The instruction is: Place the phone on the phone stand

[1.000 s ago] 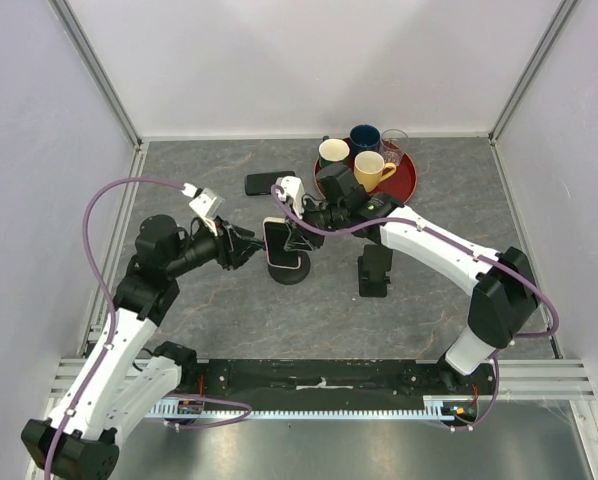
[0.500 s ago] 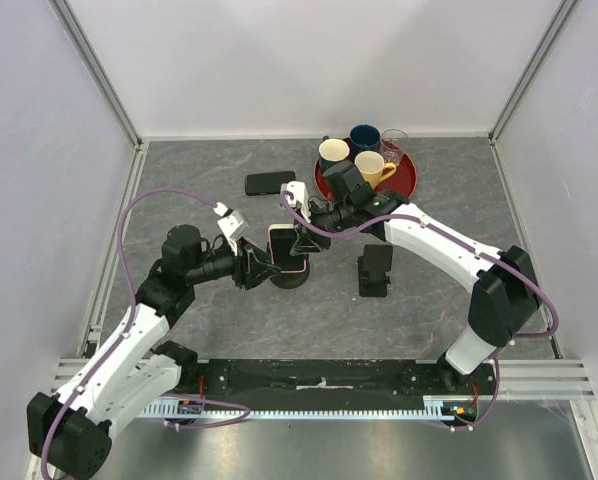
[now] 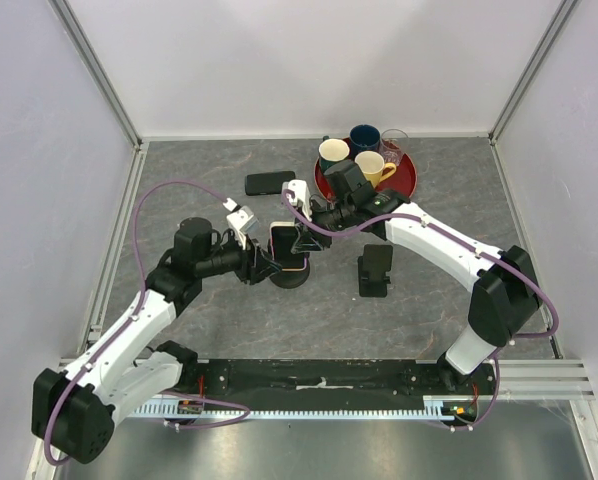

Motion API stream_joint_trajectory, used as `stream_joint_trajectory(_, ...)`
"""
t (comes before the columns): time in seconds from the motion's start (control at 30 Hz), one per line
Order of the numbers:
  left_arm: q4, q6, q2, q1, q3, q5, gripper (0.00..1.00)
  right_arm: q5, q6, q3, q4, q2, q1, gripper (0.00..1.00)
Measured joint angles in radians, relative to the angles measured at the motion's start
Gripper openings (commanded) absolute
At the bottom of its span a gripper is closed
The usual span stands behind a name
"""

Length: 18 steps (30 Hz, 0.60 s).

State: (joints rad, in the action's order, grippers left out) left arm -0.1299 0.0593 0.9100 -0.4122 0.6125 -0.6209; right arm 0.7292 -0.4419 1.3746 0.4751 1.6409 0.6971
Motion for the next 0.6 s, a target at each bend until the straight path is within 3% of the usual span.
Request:
stream_joint_trajectory(0.1,-0.026,0.011,0.003,0.0,0.022,0.012,0.54,-0.002,0.0,0.0,-0.002,0.0,-0.001,0.04)
stream_joint_trajectory(0.3,-0.092,0.019,-0.063,0.005,0.096,0.153,0.68,0.003,-0.002,0.0,0.005,0.0,0.0,0.03)
stream_joint_trajectory(0.37,-0.088,0.016,-0.098,0.008,0.097,0.187,0.81,0.004,-0.005,0.0,0.005,0.0,0.002,0.03)
stream_joint_trajectory(0.43,-0.08,0.004,-0.115,0.008,0.097,0.202,0.88,0.006,-0.005,0.0,0.005,0.0,0.002,0.03)
stream_joint_trajectory(0.6,-0.046,-0.026,-0.059,0.008,0.091,0.172,0.88,0.008,-0.008,0.0,0.006,0.0,0.002,0.02)
